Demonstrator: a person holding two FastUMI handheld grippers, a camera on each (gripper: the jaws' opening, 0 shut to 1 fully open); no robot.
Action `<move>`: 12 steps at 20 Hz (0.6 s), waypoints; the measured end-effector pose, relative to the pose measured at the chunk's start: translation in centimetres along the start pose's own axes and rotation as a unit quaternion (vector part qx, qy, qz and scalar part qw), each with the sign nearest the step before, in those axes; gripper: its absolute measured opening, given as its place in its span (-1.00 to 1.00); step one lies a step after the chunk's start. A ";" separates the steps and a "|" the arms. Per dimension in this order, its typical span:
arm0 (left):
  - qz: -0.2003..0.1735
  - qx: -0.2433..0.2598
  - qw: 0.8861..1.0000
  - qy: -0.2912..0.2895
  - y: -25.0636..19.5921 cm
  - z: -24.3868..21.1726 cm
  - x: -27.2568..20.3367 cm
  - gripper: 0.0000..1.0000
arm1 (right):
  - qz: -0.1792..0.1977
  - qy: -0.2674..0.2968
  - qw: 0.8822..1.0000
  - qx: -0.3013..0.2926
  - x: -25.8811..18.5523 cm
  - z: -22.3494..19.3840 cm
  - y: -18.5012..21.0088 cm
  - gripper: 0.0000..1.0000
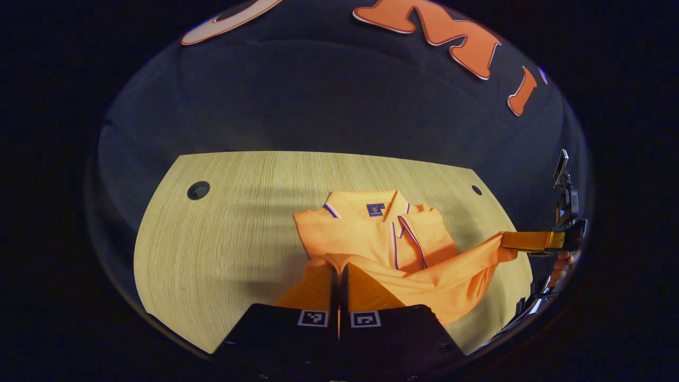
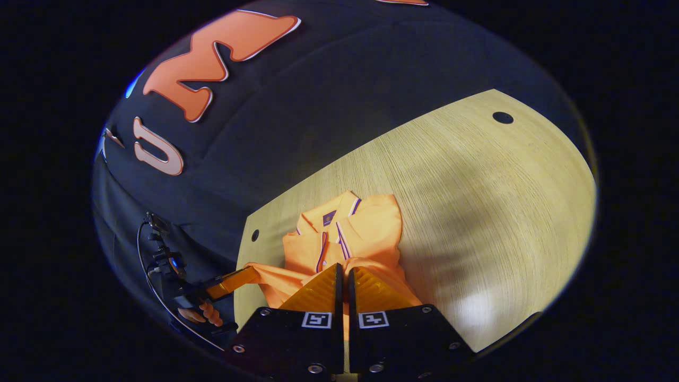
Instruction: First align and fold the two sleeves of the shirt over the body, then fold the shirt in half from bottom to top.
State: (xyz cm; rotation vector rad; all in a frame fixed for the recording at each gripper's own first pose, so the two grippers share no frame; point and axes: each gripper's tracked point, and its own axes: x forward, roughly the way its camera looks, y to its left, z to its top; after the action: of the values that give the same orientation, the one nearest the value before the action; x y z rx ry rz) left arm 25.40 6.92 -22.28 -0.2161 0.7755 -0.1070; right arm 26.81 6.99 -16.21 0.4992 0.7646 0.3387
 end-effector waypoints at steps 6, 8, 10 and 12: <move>0.004 0.016 1.000 -0.003 2.4 3.0 5.2 -0.98 | -0.035 0.004 0.999 -0.016 5.1 3.7 -0.5 -0.92; 0.021 0.012 1.000 -0.004 3.3 3.6 6.8 -0.98 | -0.052 0.008 0.999 -0.011 6.7 4.1 -1.3 -0.92; 0.026 0.006 1.000 -0.003 3.6 3.7 7.5 -0.81 | -0.062 0.023 0.998 -0.005 7.7 3.7 -1.6 -0.89; 0.035 -0.001 0.999 -0.010 3.6 4.2 6.7 0.18 | -0.068 0.009 0.997 -0.020 7.2 4.4 -1.5 -0.06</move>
State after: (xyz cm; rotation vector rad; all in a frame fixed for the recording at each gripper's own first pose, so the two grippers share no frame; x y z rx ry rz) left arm 33.16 9.89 -24.78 -0.1909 0.7616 -0.0387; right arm 35.08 7.77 -18.44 0.4044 0.8033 0.2328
